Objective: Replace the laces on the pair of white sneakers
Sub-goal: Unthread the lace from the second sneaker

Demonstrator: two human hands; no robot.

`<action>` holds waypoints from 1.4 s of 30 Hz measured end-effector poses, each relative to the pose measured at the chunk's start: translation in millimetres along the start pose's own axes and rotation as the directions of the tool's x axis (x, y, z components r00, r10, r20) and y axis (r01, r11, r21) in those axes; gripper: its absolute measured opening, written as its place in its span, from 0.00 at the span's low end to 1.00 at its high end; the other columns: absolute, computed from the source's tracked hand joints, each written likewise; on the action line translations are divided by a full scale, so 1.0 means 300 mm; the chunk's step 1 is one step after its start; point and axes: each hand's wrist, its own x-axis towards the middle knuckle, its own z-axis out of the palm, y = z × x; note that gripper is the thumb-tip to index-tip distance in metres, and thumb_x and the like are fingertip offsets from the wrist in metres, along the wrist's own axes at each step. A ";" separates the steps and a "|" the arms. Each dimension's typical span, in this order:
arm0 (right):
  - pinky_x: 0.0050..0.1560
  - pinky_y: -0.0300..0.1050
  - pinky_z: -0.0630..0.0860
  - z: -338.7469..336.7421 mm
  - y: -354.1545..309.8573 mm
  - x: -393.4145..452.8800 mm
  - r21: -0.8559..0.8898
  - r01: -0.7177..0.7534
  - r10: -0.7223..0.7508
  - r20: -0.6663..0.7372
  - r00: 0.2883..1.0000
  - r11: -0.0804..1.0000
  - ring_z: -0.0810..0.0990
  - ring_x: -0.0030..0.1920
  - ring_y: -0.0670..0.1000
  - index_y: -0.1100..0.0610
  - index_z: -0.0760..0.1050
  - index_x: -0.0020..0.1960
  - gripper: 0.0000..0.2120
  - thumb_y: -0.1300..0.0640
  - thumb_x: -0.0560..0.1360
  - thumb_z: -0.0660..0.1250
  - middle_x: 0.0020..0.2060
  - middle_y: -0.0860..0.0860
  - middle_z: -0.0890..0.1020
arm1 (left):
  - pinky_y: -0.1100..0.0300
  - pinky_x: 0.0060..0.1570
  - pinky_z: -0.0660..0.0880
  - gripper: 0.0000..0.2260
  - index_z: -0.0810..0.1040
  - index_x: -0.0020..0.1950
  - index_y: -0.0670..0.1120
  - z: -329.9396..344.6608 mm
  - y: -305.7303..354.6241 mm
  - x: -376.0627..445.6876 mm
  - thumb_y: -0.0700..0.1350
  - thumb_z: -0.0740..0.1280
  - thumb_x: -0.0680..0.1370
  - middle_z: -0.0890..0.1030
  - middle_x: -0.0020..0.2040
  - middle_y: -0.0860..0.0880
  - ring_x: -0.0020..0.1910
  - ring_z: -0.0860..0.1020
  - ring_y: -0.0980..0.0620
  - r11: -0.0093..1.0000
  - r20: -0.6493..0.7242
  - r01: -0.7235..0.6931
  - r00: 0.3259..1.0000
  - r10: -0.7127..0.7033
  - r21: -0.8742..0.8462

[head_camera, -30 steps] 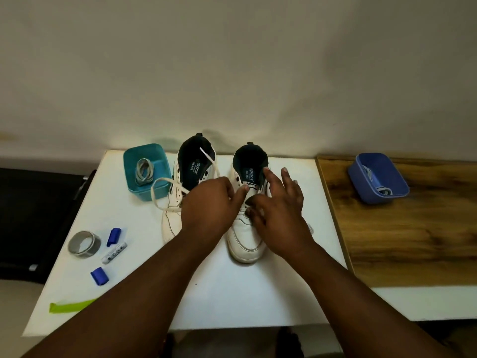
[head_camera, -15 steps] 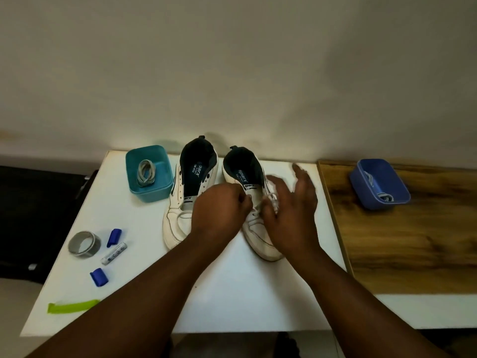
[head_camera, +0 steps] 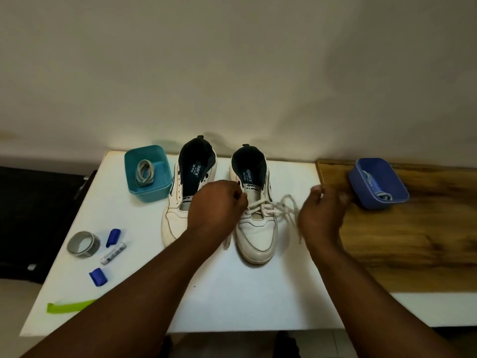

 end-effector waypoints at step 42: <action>0.74 0.55 0.56 0.040 -0.043 -0.065 -0.084 0.587 -0.545 0.286 0.788 0.805 0.57 0.79 0.57 0.41 0.81 0.63 0.14 0.53 0.78 0.71 0.77 0.50 0.66 | 0.57 0.33 0.66 0.13 0.78 0.38 0.49 -0.004 -0.025 0.017 0.53 0.66 0.80 0.76 0.31 0.51 0.33 0.75 0.52 0.997 0.044 0.042 0.998 -0.040 -0.061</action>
